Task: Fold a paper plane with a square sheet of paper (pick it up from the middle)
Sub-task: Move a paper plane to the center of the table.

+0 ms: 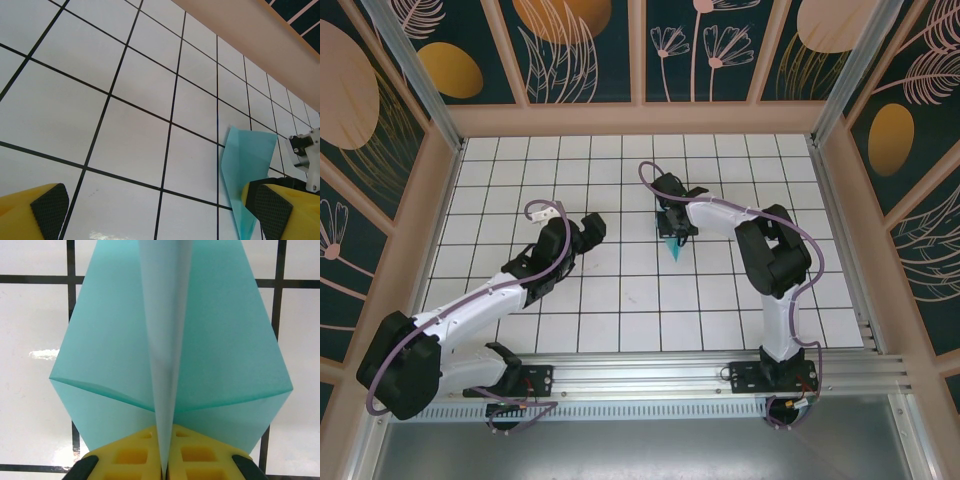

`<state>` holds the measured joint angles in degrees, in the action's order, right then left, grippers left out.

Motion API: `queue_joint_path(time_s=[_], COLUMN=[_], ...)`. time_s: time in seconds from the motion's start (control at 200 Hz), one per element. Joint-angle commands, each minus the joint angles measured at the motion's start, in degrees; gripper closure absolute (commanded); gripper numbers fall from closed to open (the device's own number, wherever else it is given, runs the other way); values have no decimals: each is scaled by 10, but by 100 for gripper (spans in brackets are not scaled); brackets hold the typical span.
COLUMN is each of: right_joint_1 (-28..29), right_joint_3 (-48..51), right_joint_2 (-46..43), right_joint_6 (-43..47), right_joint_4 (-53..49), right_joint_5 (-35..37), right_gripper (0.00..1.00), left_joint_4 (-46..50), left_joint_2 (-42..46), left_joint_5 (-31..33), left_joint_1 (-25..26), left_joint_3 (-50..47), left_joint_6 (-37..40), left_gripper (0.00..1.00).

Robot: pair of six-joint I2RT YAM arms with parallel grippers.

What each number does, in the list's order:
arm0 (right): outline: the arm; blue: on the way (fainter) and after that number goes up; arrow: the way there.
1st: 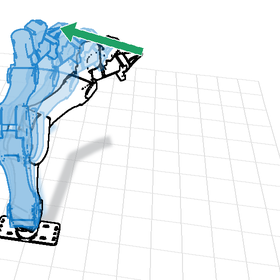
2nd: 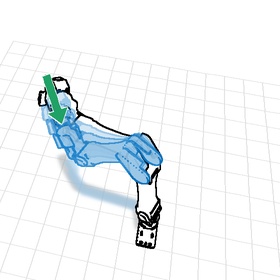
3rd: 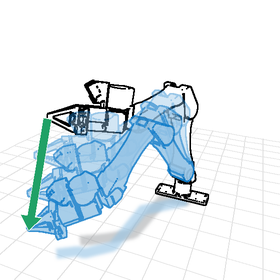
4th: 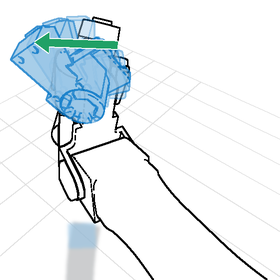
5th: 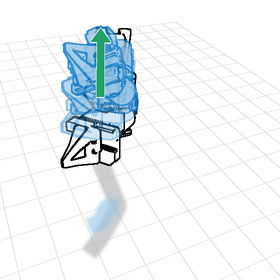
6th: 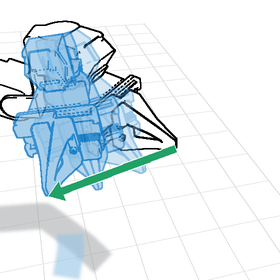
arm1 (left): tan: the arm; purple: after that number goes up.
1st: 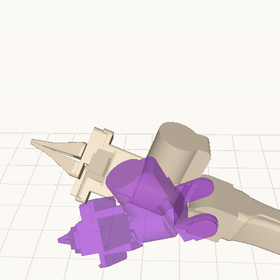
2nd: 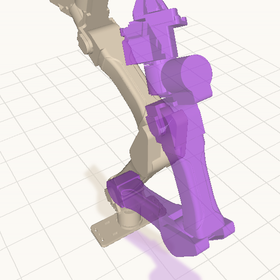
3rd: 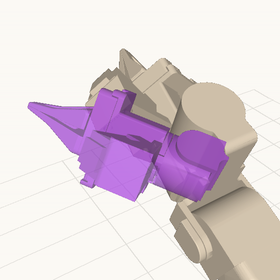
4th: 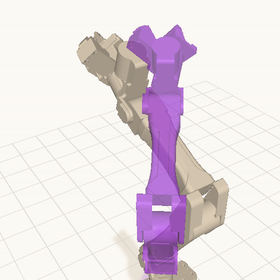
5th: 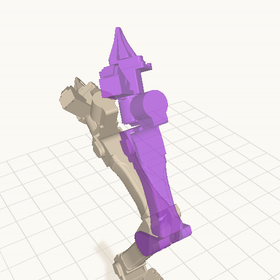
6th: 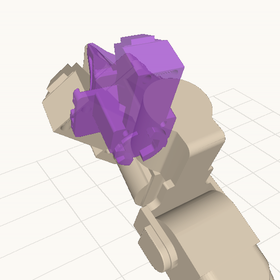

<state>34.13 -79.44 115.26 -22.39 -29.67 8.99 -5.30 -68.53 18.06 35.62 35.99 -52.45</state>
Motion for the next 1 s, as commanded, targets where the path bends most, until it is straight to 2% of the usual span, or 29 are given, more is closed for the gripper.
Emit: queue_joint_path(time_s=[0.0,0.335,0.555,0.841,0.996], right_joint_1=[5,5,3,5,4], right_joint_3=[-6,-4,-10,-37,-38], right_joint_2=[1,18,21,-17,-61], right_joint_6=[3,3,2,-5,-10], right_joint_4=[-15,-6,-12,-35,-52], right_joint_5=[2,-9,-10,6,26], right_gripper=[88,84,77,66,52], left_joint_4=[2,2,-2,0,-2], left_joint_2=[0,5,6,-2,1], left_joint_5=[-1,-1,-11,-40,-39], left_joint_1=[-2,-2,-2,-3,-3], left_joint_3=[-5,-11,-14,-8,-9], left_joint_6=[-6,-6,-4,28,38], left_gripper=[2,2,2,1,2])
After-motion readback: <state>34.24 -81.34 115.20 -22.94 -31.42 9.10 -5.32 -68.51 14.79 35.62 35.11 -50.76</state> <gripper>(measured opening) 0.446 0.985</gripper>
